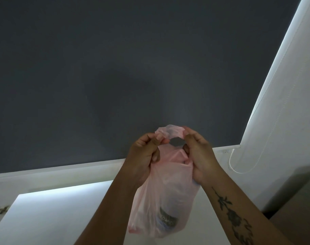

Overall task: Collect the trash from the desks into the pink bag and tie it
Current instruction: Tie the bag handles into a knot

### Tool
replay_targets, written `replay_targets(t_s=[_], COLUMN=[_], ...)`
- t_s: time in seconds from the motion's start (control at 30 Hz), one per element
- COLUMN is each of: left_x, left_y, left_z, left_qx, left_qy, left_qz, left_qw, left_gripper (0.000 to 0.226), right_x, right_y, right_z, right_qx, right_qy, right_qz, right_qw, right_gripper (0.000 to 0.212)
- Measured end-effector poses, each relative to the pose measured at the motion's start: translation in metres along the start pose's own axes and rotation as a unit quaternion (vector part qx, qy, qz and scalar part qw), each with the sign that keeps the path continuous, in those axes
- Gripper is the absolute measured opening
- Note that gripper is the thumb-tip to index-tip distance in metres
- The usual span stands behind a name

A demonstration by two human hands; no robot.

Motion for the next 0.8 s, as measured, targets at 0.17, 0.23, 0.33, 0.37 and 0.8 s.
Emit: replay_targets(t_s=[0.17,0.23,0.33,0.37,0.8], left_x=[-0.002,0.0,0.005,0.006,0.001], left_y=[-0.003,-0.004,-0.006,-0.007,-0.013], left_z=[-0.007,-0.009,-0.008,-0.007,-0.013], left_qx=[0.053,0.07,0.041,0.026,0.054], left_qy=[-0.031,-0.038,-0.032,-0.024,-0.093], left_qz=[0.031,0.028,0.04,0.043,0.035], left_qw=[0.998,0.996,0.998,0.998,0.994], left_gripper=[0.045,0.037,0.027,0.028,0.019], right_x=[-0.005,-0.006,-0.005,-0.005,0.004], right_y=[0.003,0.004,0.005,0.004,0.008], right_z=[-0.007,-0.009,-0.008,-0.007,0.007], right_qx=[-0.026,-0.008,0.034,0.047,0.099], right_qy=[0.024,0.03,0.031,0.032,0.168], right_qz=[0.027,0.023,0.003,0.0,0.103], right_qw=[0.999,0.999,0.999,0.998,0.975], right_gripper=[0.016,0.014,0.014,0.014,0.025])
Point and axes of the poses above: each hand's wrist, its own y-axis away from the middle knuckle, its own z-axis out of the back of the hand, x = y × z, the point moved 1 cm from there along -y, towards the middle knuckle, and after that the axes turned 7 degrees about -z, right-handed, at the moved point
